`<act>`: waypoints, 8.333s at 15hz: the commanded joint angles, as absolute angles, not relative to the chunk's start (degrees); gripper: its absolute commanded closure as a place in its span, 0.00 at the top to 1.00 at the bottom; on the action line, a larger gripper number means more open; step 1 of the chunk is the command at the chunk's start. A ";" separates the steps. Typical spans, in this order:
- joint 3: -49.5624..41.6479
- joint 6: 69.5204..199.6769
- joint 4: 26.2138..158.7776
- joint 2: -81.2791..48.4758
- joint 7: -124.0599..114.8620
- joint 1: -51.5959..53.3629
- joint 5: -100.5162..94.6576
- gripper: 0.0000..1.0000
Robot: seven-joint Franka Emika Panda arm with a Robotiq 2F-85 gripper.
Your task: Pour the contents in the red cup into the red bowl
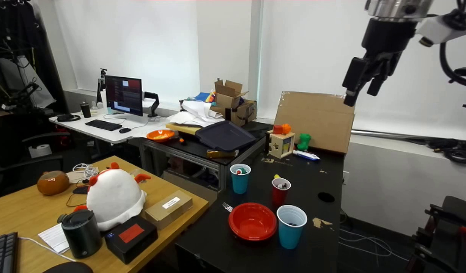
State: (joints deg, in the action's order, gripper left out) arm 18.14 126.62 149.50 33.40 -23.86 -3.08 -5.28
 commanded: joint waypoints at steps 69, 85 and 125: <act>-9.83 145.91 96.04 -53.89 -29.39 1.22 7.23 1.00; -1.70 140.98 87.25 -55.41 1.57 -4.40 2.08 1.00; 4.68 123.24 58.97 -71.93 21.63 -9.98 -1.03 1.00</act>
State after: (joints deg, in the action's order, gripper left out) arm 3.36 125.41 61.19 -71.38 18.82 -8.81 -2.48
